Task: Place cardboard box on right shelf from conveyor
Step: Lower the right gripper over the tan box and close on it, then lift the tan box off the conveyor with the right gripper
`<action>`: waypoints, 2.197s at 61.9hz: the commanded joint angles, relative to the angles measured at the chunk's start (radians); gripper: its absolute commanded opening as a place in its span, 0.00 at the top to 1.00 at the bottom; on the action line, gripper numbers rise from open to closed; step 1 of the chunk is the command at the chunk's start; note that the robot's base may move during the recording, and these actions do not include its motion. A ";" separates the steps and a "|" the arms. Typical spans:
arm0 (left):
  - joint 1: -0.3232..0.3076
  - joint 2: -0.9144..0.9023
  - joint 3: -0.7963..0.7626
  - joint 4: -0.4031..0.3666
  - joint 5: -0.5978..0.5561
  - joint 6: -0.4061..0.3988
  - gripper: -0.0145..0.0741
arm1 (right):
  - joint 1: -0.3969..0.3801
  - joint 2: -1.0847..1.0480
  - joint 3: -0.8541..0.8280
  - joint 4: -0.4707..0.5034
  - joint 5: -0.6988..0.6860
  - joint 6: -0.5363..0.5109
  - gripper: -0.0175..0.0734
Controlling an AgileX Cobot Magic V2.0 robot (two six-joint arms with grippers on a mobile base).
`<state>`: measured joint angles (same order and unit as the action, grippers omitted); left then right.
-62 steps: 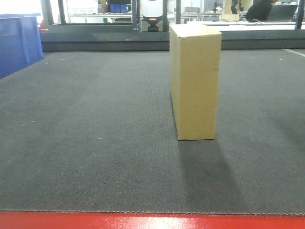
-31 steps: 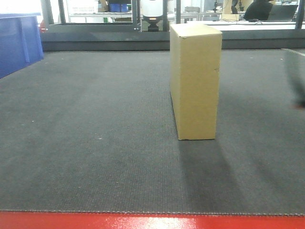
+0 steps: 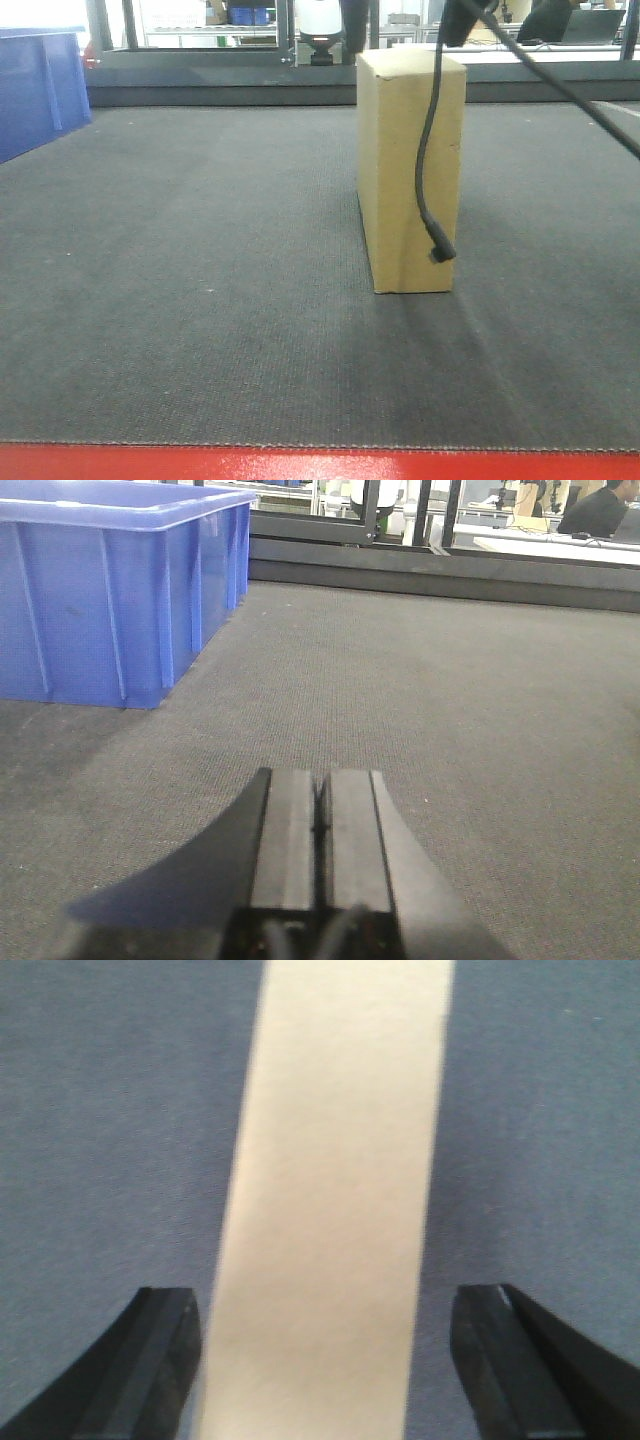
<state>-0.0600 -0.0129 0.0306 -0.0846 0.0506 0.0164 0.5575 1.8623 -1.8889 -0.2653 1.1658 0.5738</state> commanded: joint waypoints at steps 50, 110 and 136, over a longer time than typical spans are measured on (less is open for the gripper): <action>-0.001 -0.012 -0.004 -0.007 -0.090 -0.005 0.97 | -0.023 0.064 -0.032 -0.018 -0.078 0.037 0.13; -0.001 -0.012 -0.004 -0.007 -0.090 -0.005 0.97 | -0.225 -0.257 0.219 0.028 -0.253 -0.350 0.57; -0.001 -0.012 -0.004 -0.007 -0.090 -0.005 0.97 | -0.426 -0.772 0.951 0.076 -0.700 -0.350 0.57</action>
<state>-0.0600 -0.0129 0.0306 -0.0846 0.0506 0.0164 0.1595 1.2063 -0.9972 -0.1813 0.5956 0.2365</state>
